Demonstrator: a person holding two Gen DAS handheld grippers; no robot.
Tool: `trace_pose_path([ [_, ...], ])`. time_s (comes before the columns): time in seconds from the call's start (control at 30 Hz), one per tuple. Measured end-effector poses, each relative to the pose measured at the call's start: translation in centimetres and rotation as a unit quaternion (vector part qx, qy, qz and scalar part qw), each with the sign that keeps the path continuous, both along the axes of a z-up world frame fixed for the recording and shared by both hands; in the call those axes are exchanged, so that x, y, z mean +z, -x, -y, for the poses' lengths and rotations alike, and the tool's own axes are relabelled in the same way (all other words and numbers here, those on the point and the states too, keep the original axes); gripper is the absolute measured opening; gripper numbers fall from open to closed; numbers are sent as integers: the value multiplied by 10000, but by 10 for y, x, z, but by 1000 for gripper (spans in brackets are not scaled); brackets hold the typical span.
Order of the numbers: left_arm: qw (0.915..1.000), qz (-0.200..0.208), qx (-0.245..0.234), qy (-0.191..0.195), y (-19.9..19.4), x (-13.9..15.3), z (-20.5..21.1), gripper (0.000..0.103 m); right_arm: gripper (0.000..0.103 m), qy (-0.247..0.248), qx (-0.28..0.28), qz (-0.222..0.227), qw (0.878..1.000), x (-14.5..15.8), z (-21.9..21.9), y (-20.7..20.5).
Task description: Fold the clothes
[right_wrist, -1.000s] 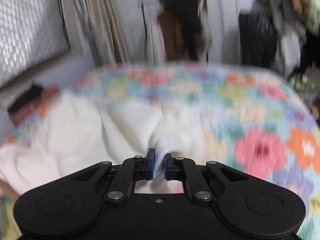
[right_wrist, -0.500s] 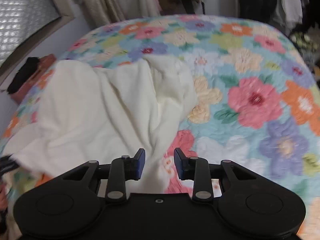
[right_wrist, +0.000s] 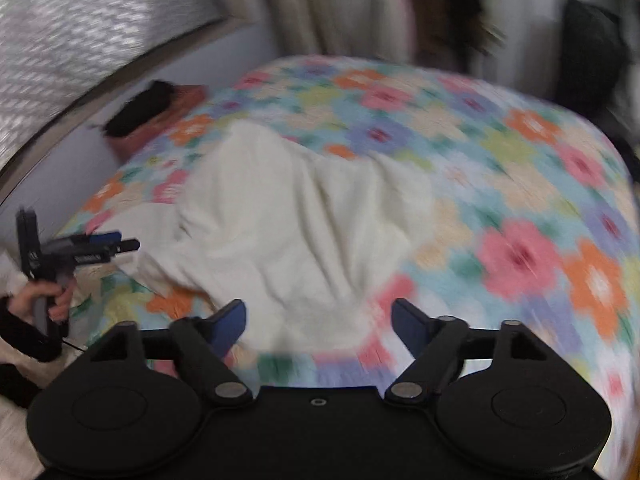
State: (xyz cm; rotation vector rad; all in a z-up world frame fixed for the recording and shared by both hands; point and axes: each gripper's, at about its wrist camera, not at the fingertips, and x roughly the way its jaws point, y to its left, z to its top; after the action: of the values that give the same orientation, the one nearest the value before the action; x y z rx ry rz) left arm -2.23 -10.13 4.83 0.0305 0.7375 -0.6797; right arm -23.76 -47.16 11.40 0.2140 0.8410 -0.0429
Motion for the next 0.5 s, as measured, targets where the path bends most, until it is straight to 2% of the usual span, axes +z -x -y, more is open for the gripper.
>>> trace_pose_path([
  [0.03,9999,17,20,146,-7,5,-1,87,86,51,197,119,9997,-12,-3,-21],
  [0.13,9983,-7,122,564,-40,11,7,89,86,3,565,209,9982,-53,-11,-99],
  [0.2,9989,186,324,280,-73,5,31,90,85,-99,762,207,9968,-76,-15,-150],
  [0.3,9984,421,317,-182,-124,-13,74,90,85,-256,963,258,9947,-93,-16,-215],
  [0.4,9993,190,310,-76,-173,-34,110,91,85,-460,931,80,9946,-100,-6,-266],
  [0.47,9991,-76,406,22,-199,-49,128,93,85,-567,891,-192,9942,-106,4,-290],
  [0.5,9986,-370,379,81,-210,-60,134,93,85,-605,871,-351,9937,-110,8,-301],
])
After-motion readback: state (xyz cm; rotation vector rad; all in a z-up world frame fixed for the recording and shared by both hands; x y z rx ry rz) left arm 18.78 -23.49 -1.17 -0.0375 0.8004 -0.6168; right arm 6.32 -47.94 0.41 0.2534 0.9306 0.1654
